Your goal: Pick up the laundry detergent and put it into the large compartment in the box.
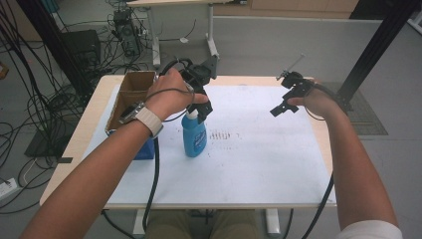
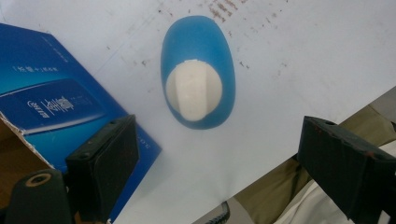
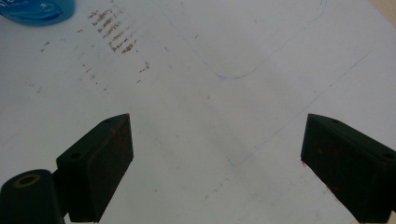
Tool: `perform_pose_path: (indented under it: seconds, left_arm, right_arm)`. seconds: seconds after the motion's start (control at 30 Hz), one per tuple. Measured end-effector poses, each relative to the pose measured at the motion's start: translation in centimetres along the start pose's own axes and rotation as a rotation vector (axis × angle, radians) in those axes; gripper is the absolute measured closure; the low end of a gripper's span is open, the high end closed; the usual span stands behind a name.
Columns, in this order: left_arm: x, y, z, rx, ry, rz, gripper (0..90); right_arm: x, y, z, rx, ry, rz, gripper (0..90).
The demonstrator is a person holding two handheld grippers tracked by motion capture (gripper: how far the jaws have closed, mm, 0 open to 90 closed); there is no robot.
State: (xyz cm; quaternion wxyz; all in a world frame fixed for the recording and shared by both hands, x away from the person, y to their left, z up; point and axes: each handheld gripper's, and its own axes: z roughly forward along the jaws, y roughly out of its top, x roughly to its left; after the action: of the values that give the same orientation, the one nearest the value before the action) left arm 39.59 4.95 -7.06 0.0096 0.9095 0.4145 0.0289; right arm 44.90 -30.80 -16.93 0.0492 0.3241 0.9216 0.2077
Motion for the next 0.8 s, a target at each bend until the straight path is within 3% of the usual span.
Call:
perform_pose_path:
  seconds: [0.2, 0.8]
  left_arm:
    - [0.2, 0.2, 0.4, -0.010, 0.009, -0.029, 13.2]
    - [0.5, 1.1, 1.4, -0.010, 0.007, -0.054, 13.0]
  right_arm:
    - [0.0, 0.0, 0.0, -0.001, -0.001, -0.002, 9.3]
    - [0.2, 0.1, 0.0, -0.006, 0.004, -0.010, 9.3]
